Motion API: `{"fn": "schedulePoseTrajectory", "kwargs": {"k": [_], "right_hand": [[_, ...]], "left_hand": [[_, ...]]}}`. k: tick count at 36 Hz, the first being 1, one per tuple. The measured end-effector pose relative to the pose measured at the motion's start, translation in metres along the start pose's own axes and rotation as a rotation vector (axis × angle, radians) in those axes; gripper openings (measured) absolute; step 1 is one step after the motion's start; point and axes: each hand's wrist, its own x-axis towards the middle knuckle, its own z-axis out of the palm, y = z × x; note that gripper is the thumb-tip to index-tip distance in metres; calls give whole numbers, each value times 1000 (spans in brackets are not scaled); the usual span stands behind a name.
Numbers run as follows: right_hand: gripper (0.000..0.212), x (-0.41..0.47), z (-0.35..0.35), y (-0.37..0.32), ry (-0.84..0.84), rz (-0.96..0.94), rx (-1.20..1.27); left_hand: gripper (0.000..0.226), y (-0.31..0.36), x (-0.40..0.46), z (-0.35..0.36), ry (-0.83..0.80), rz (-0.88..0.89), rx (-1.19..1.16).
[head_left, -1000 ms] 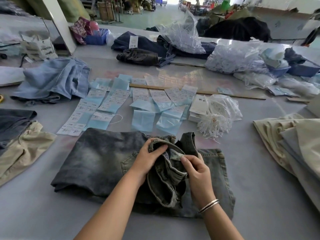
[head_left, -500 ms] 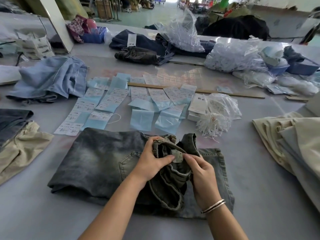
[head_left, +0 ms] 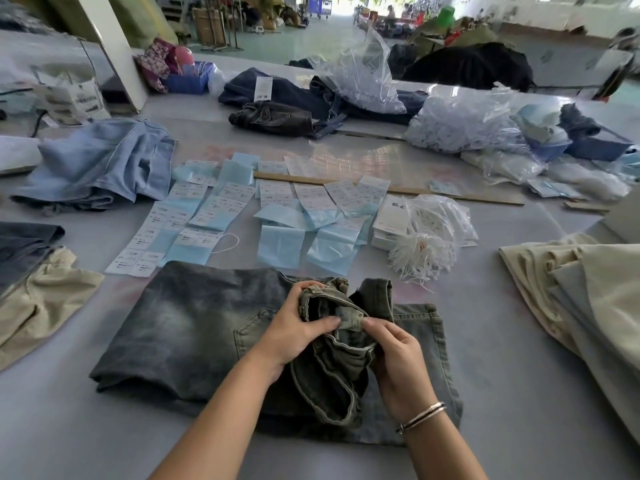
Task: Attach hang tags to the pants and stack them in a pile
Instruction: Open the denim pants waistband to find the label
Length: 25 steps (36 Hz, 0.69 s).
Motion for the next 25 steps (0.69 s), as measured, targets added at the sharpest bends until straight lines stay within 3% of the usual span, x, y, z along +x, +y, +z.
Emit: {"fn": "schedulePoseTrajectory", "kwargs": {"k": [3,6,7,10,13,15,20,25], "right_hand": [[22,1,-3,-3,23,-1,33],[29,6,-19,-11,100,6,106],[30,8,-27,-14,138,24,112],[18,13,-60,-31,240,107,-35],[17,18,-89,-54,264,133,-339],[19,26,-103,-71,312,36,-541],[21,63,-89,-111,338,-309,-890],[20,125,-40,-122,147,-598,-1283]], "left_hand": [[56,7,0,0,-113,-27,-18],[106,16,6,0,-176,-99,-189],[102,18,7,-1,-209,-94,-173],[51,20,8,-4,-263,55,277],[61,-3,24,-9,-232,246,1005],[74,-20,26,-5,-269,230,1270],[87,-46,23,7,-111,207,1375],[88,-52,18,13,-19,170,1351]]}}
